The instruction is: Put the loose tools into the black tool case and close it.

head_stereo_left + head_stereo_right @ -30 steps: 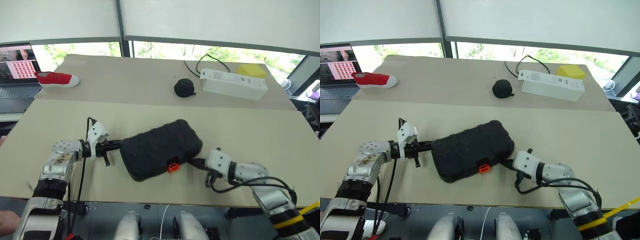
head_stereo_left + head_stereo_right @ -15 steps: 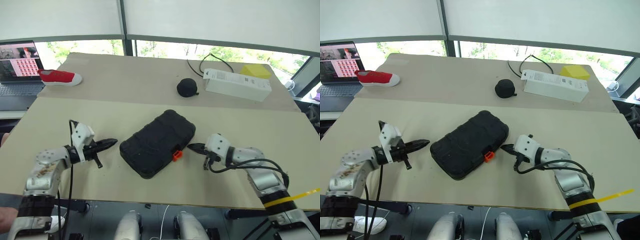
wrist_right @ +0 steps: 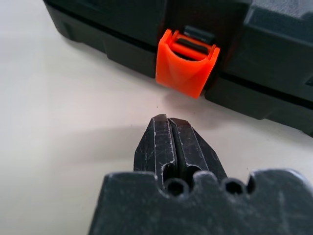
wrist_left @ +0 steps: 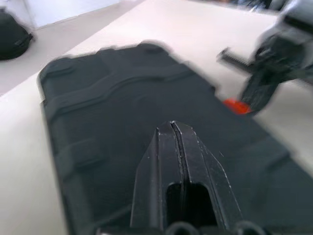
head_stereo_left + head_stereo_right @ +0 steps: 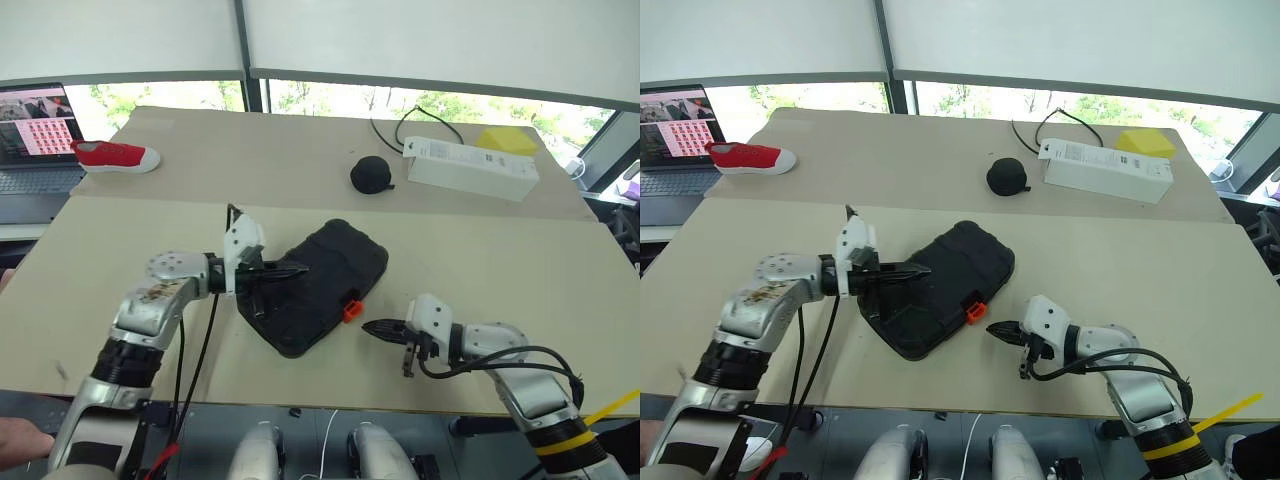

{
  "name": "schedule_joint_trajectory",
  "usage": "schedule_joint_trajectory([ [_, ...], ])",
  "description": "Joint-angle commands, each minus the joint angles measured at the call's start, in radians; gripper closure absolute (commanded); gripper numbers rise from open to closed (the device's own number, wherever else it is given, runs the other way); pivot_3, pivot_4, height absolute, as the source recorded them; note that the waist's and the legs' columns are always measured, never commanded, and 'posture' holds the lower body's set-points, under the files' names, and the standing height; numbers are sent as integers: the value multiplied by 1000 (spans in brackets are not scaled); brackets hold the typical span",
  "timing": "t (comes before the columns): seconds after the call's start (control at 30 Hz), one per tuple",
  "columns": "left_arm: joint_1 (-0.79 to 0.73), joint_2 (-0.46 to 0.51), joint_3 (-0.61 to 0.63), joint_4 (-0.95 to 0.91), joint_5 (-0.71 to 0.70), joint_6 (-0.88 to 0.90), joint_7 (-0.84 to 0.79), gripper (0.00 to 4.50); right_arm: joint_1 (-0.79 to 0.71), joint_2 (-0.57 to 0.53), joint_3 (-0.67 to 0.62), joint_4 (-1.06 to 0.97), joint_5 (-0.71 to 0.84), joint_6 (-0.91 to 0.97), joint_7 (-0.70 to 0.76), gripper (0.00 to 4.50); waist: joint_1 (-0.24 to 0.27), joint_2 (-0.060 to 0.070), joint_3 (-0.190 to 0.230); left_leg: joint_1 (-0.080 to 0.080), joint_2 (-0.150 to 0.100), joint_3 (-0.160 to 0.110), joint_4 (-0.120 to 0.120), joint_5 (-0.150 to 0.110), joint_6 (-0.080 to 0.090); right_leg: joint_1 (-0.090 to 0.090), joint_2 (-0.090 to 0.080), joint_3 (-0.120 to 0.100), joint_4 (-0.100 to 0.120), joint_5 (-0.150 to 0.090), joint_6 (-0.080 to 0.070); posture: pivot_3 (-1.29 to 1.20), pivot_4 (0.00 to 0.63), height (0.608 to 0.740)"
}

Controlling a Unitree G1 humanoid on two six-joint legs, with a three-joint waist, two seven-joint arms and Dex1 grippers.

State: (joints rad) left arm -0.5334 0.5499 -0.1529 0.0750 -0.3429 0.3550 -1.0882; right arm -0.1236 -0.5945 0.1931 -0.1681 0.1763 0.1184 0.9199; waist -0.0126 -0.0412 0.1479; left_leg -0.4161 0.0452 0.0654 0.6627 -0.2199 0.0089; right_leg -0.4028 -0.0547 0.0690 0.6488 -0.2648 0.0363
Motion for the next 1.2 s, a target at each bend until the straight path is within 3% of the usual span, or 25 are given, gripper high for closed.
schedule_joint_trajectory([
  [0.03,-11,-35,-45,46,62,-41,24,4500,-8,10,-9,-36,-3,-6,-18,4434,1,0,0,0,0,0,0,0,0,0,0,0,0,0,0,0,150,740],
  [0.73,51,-41,-101,73,124,-19,16,4500,-28,95,-51,-53,70,-18,-46,4434,-5,7,-4,13,1,0,0,0,0,13,0,0,-1,0,0,0,150,740],
  [1.2,63,-37,-108,79,137,-15,8,4500,-66,111,-4,24,-5,32,-80,4434,-7,14,-10,14,0,0,0,0,0,14,0,0,-1,0,0,0,150,740],
])
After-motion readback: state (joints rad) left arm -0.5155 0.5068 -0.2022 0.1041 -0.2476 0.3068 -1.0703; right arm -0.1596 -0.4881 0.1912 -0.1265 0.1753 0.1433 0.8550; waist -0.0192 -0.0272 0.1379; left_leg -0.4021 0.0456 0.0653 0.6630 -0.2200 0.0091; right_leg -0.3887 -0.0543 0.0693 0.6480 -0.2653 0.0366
